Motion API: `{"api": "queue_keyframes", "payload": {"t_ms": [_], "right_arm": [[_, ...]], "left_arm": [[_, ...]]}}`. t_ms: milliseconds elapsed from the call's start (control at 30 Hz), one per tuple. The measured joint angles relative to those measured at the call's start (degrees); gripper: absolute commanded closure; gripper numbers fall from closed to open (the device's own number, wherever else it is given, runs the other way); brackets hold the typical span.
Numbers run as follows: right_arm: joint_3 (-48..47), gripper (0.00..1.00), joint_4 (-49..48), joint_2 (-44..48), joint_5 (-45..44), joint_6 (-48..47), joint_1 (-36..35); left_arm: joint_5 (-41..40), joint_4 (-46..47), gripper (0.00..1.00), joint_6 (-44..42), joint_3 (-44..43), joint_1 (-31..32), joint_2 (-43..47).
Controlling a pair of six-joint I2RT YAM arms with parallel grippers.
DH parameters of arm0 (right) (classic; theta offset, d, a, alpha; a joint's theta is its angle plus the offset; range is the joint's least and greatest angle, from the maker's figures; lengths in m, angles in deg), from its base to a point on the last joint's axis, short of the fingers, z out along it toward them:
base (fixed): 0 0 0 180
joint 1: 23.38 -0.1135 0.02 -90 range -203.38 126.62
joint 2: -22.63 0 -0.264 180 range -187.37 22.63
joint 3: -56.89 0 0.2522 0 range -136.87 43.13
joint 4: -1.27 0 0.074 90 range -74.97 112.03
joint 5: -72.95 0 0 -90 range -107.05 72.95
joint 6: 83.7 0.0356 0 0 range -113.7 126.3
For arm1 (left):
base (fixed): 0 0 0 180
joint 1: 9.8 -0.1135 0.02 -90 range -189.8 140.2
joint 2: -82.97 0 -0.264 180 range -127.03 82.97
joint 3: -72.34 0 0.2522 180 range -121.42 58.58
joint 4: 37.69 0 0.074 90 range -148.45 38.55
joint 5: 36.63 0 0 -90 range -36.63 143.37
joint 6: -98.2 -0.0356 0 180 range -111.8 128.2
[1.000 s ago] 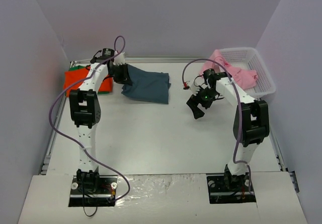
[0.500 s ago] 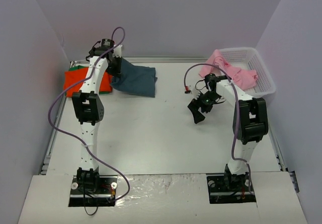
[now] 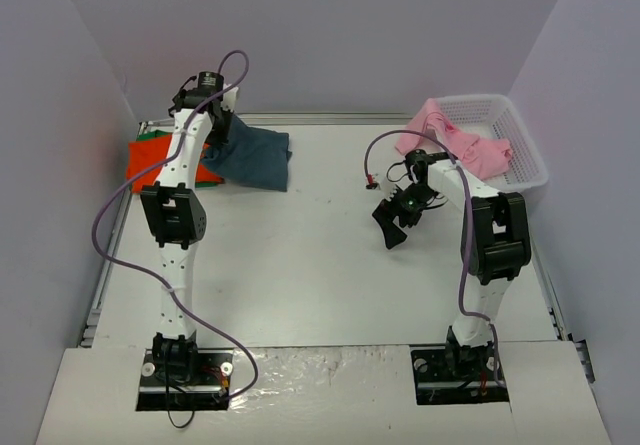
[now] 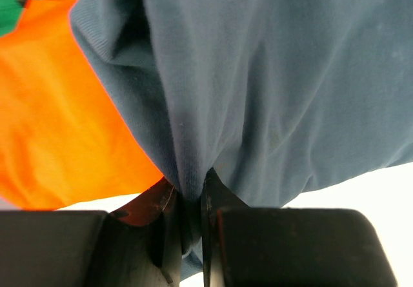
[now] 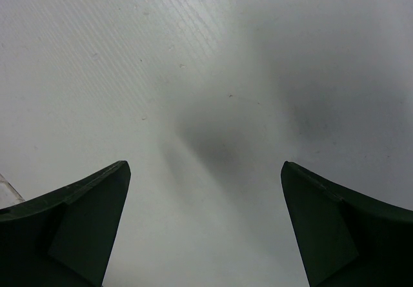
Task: Fold and stack the t-shirts
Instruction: Put the neatly folded tshirt into the corner of the board with the left arm
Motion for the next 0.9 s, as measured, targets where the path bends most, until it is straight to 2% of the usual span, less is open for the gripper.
{"api": "queue_keyframes", "payload": {"t_ms": [533,900], "right_arm": [[0.39,0.0,0.02,-0.9,0.0,-0.02,-0.02],[0.66,0.0,-0.02,-1.51,-0.07,-0.02,-0.09]], "left_arm": [[-8.83,0.9,0.98,-5.22,-2.91,0.0,7.19],[-11.85,0.98,0.98,-7.91,-3.17,0.66,7.61]]}}
